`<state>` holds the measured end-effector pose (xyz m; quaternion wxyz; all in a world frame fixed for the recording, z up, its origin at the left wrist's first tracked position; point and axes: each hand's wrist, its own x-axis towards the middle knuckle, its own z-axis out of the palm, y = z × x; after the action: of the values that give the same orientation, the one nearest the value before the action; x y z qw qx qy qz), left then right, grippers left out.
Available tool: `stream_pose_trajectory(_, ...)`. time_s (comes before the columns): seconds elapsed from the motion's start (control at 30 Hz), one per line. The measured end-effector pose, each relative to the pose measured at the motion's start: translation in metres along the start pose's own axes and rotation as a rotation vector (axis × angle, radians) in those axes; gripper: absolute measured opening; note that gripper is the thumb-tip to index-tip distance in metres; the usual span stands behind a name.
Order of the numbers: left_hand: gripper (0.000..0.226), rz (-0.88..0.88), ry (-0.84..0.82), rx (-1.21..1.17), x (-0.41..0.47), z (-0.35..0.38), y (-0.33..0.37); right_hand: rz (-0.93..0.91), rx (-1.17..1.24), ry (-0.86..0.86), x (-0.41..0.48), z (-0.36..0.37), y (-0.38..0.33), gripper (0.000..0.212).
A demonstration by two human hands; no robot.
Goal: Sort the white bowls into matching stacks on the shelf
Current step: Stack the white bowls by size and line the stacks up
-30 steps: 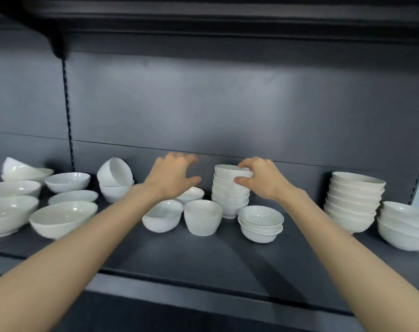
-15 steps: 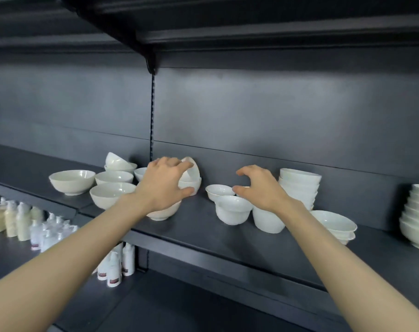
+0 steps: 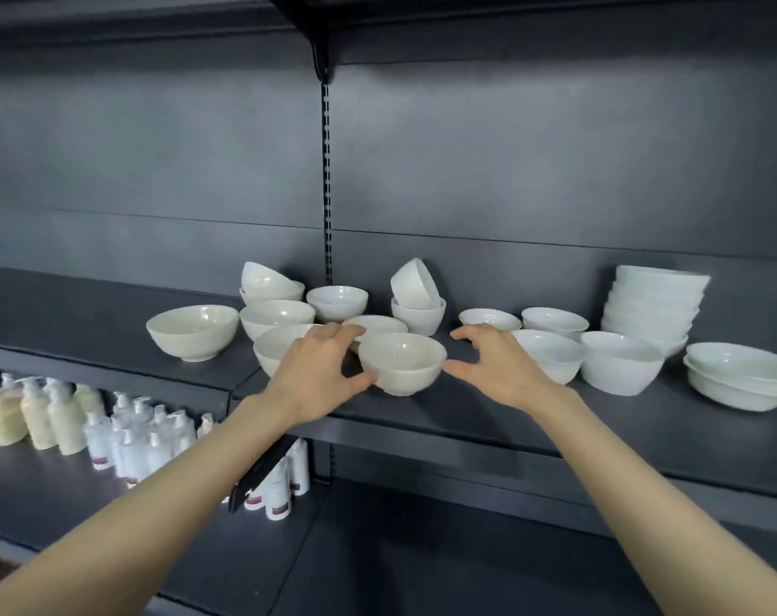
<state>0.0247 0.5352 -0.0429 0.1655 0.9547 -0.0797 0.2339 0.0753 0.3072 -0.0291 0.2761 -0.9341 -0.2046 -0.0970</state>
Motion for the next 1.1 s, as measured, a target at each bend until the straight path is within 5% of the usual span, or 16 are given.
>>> stream_pose_trajectory(0.2,0.064,0.019,0.084,-0.057,0.004,0.011,-0.034,0.061,0.195,-0.004,0.013,0.02,-0.012,0.063)
stream_pose_trajectory(0.43,0.081,-0.116,0.174,-0.091,-0.003,0.017,-0.064,0.125,0.346,-0.122,0.03,0.045,-0.006,0.115)
stream_pose_trajectory(0.5,0.089,-0.189,0.158,-0.151,-0.005,0.019,-0.073,0.115,0.368,-0.118,0.033,0.052,-0.004,0.104)
stream_pose_trajectory(0.6,0.097,-0.294,0.131,-0.296,-0.006,0.023,-0.082,0.082,0.404,-0.075,0.033,0.056,-0.007,0.052)
stream_pose_trajectory(0.93,0.114,-0.39,0.193,-0.563,-0.008,0.03,-0.095,0.049,0.56,0.069,0.033,0.05,-0.002,0.042)
stream_pose_trajectory(1.0,0.118,-0.384,0.18,-0.604,-0.007,0.031,-0.1,0.029,0.593,0.084,0.041,0.046,-0.011,0.059)
stream_pose_trajectory(1.1,0.131,-0.357,0.098,-0.689,-0.005,0.03,-0.108,0.004,0.585,0.106,0.053,0.05,-0.033,0.113)
